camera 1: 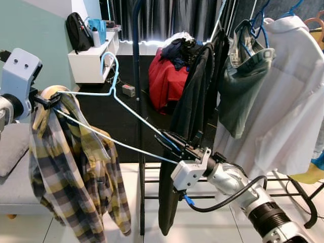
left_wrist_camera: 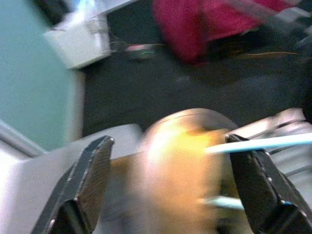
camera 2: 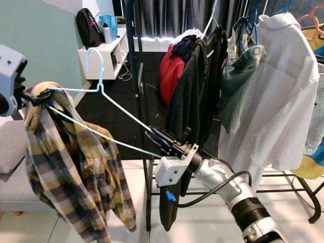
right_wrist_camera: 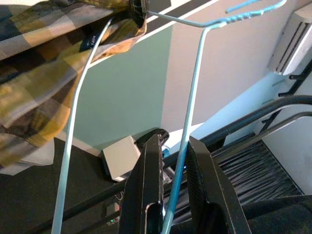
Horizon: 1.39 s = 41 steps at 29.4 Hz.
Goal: Hang hanger
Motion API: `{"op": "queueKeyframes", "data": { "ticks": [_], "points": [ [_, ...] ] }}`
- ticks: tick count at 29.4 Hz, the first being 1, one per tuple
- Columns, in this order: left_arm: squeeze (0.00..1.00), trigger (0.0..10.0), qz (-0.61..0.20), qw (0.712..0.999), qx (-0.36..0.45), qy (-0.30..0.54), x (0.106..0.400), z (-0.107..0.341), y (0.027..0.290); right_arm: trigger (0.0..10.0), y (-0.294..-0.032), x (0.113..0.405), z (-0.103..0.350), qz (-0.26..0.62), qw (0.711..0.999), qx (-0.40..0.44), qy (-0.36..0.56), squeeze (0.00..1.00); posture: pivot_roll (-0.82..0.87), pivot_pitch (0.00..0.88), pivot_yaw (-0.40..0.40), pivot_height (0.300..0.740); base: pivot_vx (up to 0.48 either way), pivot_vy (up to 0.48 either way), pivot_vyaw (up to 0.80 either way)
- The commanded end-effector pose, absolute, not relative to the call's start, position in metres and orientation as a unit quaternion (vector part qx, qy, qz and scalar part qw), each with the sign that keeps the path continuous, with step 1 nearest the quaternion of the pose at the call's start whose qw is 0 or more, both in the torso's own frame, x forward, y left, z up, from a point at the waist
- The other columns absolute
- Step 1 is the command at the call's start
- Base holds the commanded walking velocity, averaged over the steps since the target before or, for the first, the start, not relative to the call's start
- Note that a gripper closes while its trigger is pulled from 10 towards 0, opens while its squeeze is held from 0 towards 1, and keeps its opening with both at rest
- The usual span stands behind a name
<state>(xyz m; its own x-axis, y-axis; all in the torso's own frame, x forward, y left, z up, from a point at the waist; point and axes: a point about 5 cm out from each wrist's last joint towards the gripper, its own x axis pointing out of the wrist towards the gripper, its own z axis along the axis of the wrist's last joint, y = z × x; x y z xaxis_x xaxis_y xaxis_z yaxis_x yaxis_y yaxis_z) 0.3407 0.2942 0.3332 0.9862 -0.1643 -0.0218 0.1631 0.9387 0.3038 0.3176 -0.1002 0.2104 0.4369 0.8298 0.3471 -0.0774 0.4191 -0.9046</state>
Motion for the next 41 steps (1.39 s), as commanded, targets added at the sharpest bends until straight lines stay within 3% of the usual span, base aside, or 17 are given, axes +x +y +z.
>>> {"op": "queueKeyframes", "data": {
  "ticks": [1, 4, 21, 23, 26, 29, 32, 41],
  "points": [
    [0.0, 10.0, -0.143, 0.985, 0.098, -0.008, 0.34, 0.337, 0.28, 10.0, -0.096, 0.313, 0.219, 0.308, 0.717, -0.42, -0.463, 0.0, 0.05, 0.085, 0.014, 0.74, 0.0, 0.0, 0.0],
    [0.0, 10.0, -0.171, 0.984, 0.06, -0.003, 0.34, 0.336, 0.274, 10.0, -0.095, 0.314, 0.22, 0.311, 0.716, -0.42, -0.462, 0.0, 0.06, 0.079, 0.014, 0.74, 0.0, 0.0, 0.0],
    [0.0, 10.0, -0.196, 0.977, 0.089, 0.002, 0.337, 0.342, 0.264, 10.0, -0.096, 0.315, 0.219, 0.309, 0.716, -0.427, -0.457, 0.0, 0.06, 0.074, 0.018, 0.74, 0.0, 0.0, 0.0],
    [0.0, 10.0, -0.222, 0.971, 0.092, -0.016, 0.333, 0.348, 0.26, 10.0, -0.096, 0.315, 0.219, 0.308, 0.717, -0.428, -0.456, 0.0, 0.06, 0.075, 0.018, 0.74, 0.0, 0.0, 0.0],
    [0.0, 10.0, -0.33, 0.938, 0.099, -0.028, 0.313, 0.354, 0.244, 10.0, -0.097, 0.316, 0.217, 0.308, 0.719, -0.43, -0.451, 0.0, 0.06, 0.074, 0.019, 0.74, 0.0, 0.0, 0.0],
    [0.0, 10.0, -0.338, 0.936, 0.099, -0.026, 0.311, 0.354, 0.243, 10.0, -0.097, 0.316, 0.216, 0.308, 0.719, -0.43, -0.451, 0.0, 0.06, 0.074, 0.019, 0.74, 0.0, 0.0, 0.0],
    [0.0, 10.0, -0.383, 0.908, 0.163, 0.032, 0.291, 0.334, 0.24, 10.0, -0.096, 0.317, 0.215, 0.307, 0.72, -0.433, -0.447, 0.0, 0.06, 0.075, 0.014, 0.74, 0.0, 0.0, 0.0],
    [0.0, 10.0, -0.357, 0.914, 0.194, 0.018, 0.287, 0.336, 0.247, 10.0, -0.095, 0.319, 0.214, 0.307, 0.72, -0.437, -0.443, 0.0, 0.07, 0.077, 0.012, 0.74, 0.0, 0.0, 0.0]
  ]
}}
